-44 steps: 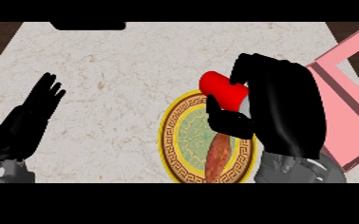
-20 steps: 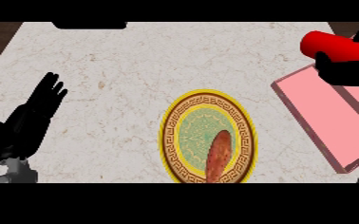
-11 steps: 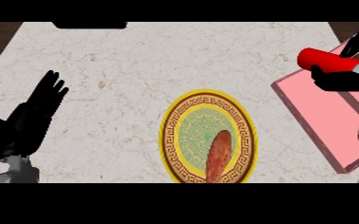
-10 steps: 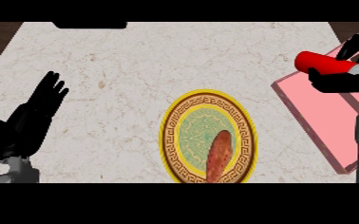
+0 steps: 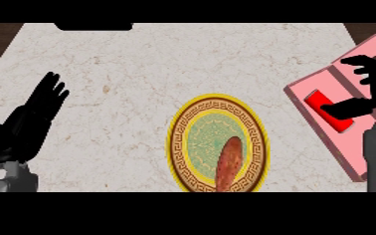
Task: Pick the can from the plate and place it in the cardboard box
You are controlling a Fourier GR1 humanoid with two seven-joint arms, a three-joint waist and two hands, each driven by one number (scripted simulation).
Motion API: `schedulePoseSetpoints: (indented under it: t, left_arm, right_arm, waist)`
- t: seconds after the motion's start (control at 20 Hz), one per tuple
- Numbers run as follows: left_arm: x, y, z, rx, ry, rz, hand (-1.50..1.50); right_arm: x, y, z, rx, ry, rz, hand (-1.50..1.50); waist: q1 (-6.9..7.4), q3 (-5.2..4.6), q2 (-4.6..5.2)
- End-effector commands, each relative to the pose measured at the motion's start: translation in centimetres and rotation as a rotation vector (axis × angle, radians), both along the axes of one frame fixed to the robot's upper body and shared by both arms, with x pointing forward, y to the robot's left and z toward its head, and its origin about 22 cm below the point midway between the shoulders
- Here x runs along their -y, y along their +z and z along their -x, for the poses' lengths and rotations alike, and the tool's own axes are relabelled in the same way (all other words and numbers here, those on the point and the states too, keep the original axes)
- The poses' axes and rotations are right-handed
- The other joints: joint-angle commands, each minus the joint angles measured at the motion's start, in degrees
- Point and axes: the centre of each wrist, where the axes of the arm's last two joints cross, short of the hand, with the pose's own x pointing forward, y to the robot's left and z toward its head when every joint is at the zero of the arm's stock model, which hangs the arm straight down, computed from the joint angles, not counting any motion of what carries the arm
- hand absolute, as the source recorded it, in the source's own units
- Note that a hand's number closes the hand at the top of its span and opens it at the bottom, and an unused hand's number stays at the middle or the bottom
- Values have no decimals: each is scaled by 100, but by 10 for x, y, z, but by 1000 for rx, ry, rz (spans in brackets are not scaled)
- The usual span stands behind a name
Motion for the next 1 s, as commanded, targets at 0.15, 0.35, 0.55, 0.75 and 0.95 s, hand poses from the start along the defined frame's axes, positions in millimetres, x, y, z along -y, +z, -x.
schedulePoseSetpoints:
  t: [0.15, 0.35, 0.55, 0.75, 0.95]
  left_arm:
    - [-9, -8, 3, -2, -8, -8, 0]
    - [-8, 1, 6, -1, -10, -6, 0]
    - [-6, -12, 7, -4, -10, 10, 0]
    - [-9, -5, 4, -5, -8, 0, 0]
    - [-6, 0, 25, -5, -8, 9, 0]
  right_arm:
    - [-1, 2, 8, 342, -36, -224, -150]
    - [18, 18, 12, 495, -132, -355, -150]
    - [60, 16, 38, 588, -172, -469, -150]
    - [96, 35, 72, 603, -202, -475, -150]
    - [124, 46, 109, 648, -224, -532, -150]
  waist:
    - [-37, 2, -8]
    - [-5, 2, -16]
    - [-56, 0, -8]
    - [-49, -2, -10]
    - [-33, -1, -30]
